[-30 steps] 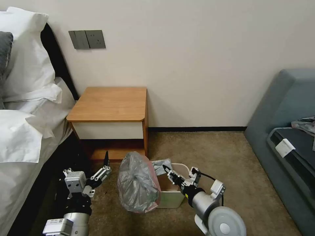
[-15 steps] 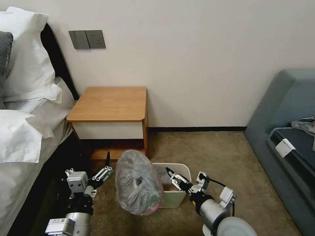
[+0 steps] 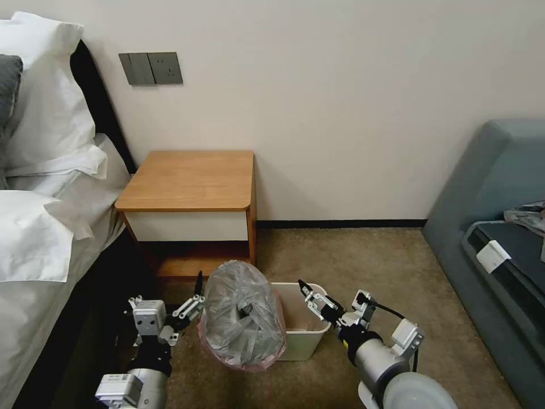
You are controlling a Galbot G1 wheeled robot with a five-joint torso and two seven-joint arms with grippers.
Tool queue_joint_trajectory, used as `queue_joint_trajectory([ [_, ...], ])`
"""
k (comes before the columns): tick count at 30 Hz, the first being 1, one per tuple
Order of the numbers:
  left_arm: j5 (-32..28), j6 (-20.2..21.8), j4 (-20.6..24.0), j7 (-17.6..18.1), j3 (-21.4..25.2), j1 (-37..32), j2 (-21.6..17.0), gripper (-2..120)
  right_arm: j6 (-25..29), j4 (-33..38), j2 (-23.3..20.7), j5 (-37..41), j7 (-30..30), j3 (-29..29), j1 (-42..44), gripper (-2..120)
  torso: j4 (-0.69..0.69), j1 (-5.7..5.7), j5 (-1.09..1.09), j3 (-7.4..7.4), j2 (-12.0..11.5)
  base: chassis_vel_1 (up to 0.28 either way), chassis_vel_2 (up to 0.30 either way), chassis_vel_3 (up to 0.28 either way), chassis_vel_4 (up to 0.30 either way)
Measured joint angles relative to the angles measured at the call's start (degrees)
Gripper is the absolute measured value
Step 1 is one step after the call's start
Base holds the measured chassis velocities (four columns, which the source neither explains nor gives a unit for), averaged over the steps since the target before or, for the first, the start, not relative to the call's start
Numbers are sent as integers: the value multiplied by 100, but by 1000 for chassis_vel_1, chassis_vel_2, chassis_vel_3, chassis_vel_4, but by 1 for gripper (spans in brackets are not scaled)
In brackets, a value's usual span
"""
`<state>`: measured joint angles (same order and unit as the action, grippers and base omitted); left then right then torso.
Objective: Pick up the garbage bag from the table and place it over the trash can.
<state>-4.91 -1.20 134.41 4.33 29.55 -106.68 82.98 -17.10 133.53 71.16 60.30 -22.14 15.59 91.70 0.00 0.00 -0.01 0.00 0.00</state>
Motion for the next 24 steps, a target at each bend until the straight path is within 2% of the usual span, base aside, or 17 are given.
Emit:
queue_joint_trajectory([
  [9,-83,314,-255,131,-157,30,36,98,79,-63,12,-102,43,13,10,100,1,0,1,0,0,0,0,0,0],
  [17,-248,579,-422,185,-493,111,12,87,264,-176,17,-281,61,-35,15,100,0,0,1,0,0,0,0,0,0],
  [19,-268,658,-481,254,-550,146,11,81,280,-193,19,-298,60,-52,6,100,0,0,1,0,0,0,0,0,0],
  [22,-292,732,-552,360,-562,190,47,80,304,-232,15,-347,61,-80,-5,100,0,0,1,0,0,0,0,0,0],
  [24,-378,879,-667,607,-627,300,79,79,365,-286,41,-462,65,-95,61,100,1,0,1,0,0,0,0,0,0],
])
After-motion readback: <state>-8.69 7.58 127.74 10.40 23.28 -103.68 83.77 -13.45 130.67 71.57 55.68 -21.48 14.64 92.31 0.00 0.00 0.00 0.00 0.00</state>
